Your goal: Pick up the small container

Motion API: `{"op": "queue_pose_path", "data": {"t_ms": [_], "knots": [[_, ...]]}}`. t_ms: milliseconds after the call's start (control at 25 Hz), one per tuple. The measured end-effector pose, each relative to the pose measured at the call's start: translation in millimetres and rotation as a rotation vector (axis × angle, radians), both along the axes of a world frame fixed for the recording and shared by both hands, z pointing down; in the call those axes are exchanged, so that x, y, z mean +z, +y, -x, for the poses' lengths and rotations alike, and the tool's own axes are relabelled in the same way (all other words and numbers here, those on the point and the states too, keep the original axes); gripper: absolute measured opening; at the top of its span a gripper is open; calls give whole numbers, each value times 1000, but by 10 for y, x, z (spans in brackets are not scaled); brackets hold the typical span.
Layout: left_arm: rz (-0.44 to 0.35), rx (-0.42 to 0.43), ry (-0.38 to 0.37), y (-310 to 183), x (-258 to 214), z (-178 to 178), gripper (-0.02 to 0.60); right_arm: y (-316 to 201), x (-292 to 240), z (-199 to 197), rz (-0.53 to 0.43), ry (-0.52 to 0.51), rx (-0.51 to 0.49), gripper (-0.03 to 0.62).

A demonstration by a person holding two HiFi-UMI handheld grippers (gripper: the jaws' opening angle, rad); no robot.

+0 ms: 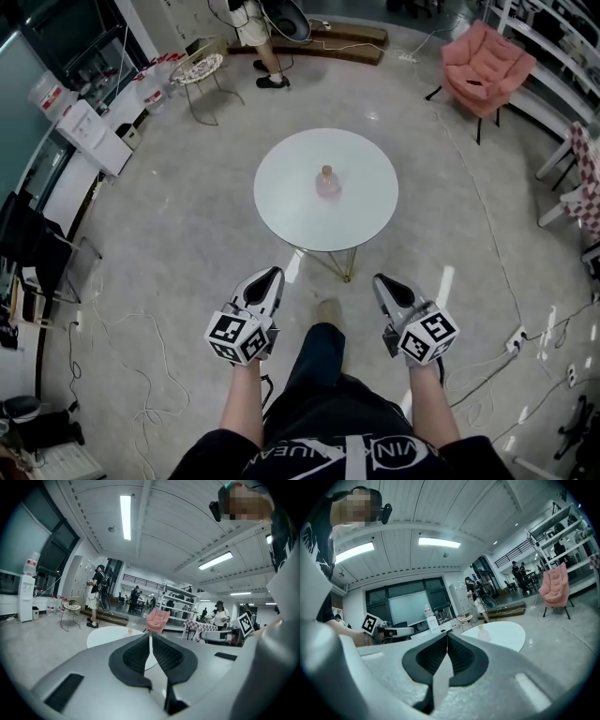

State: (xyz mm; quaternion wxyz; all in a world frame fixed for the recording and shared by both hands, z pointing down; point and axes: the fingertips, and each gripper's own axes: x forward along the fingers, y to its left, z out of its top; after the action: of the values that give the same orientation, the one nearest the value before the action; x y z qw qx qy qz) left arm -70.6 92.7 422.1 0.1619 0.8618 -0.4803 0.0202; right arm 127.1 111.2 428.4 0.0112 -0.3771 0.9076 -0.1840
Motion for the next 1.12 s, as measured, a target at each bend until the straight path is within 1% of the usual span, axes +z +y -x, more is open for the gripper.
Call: {"op": "queue_pose_path", "data": {"t_ms": [80,160,280,480,640,960,1120], "knots": [[-5,-15,32,-152,11,-2,21,-109,26,51,-2,9,-23,6],[-15,7,56,-282,5,-92,21,-220,56,48,4,24,-31,6],[-17,59,57,-483,62,-255,21,-446,95,-22,17,36,-23,6],[3,87,76,-874,180,-471,21,-737,216,-119,37,63,-54,6],[29,104,78,-1209,288,-634,21,-1054,302,-256,69,76,-48,6],[67,105,110,-1811,502,-639,21,-1636,407,-198,104,91,-75,6],[89,98,118,-2094,618,-613,21,-1894,505,-113,125,121,-107,6]]}}
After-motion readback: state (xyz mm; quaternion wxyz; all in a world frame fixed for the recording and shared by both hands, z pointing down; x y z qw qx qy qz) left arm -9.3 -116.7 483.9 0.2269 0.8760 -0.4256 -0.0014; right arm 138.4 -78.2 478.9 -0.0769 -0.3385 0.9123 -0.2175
